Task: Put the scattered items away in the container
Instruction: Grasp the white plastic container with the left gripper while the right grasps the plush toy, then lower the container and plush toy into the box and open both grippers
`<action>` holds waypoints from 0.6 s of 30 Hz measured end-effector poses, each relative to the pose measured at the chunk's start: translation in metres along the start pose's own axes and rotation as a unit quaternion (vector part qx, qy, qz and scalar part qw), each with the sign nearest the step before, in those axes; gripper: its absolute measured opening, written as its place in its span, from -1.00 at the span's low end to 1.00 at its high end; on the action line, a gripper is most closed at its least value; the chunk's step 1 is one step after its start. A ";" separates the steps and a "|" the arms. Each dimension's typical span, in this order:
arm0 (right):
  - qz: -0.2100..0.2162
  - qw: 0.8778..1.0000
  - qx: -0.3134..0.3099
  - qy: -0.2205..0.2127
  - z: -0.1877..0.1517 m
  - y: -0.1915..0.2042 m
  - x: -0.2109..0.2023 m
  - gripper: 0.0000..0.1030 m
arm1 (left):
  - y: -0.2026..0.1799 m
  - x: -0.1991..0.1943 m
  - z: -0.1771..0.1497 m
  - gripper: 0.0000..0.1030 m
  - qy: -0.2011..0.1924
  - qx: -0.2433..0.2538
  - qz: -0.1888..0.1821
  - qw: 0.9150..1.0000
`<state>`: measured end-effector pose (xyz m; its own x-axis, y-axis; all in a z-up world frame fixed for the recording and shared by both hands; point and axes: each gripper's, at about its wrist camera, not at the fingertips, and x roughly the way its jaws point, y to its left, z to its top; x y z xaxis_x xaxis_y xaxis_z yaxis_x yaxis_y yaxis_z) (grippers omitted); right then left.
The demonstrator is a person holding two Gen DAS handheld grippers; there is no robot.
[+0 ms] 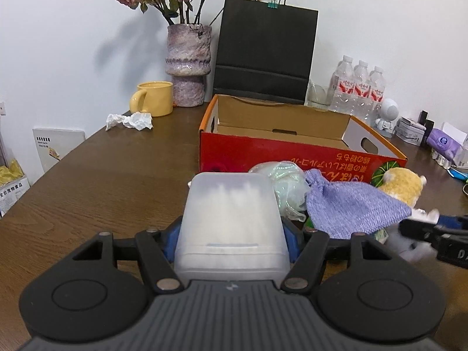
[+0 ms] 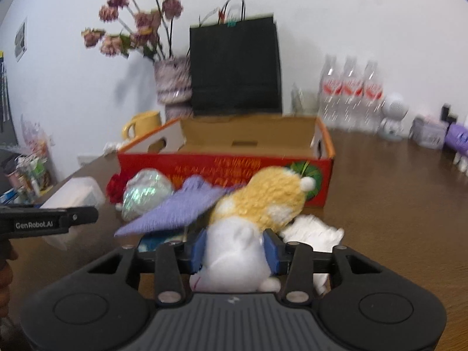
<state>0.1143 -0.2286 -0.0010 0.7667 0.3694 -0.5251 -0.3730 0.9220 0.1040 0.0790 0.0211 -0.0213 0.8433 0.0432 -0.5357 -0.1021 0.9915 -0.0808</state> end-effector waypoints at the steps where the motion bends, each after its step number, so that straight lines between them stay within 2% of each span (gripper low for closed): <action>1: 0.003 1.000 0.000 0.010 -0.001 -0.001 0.004 -0.19 | 0.000 0.000 -0.001 0.30 0.002 0.000 -0.001 1.000; 5: 0.010 0.999 -0.008 0.042 -0.005 0.000 0.017 -0.02 | 0.001 0.000 -0.003 0.30 0.008 0.001 -0.004 1.000; 9: 0.015 0.999 -0.018 0.045 -0.008 0.002 0.020 -0.21 | 0.001 0.000 -0.005 0.30 0.012 0.000 -0.005 1.000; 14: -0.009 1.000 -0.008 -0.020 0.002 -0.002 -0.007 -0.23 | 0.004 -0.012 0.001 0.30 -0.008 -0.004 -0.008 1.000; 18: -0.015 0.998 -0.003 -0.060 0.023 -0.009 -0.023 -0.23 | -0.001 -0.022 0.024 0.30 -0.041 0.004 -0.020 0.999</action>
<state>0.1118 -0.2428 0.0293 0.8341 0.3540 -0.4230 -0.3525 0.9320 0.0846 0.0729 0.0225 0.0107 0.8869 0.0139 -0.4617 -0.0644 0.9935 -0.0937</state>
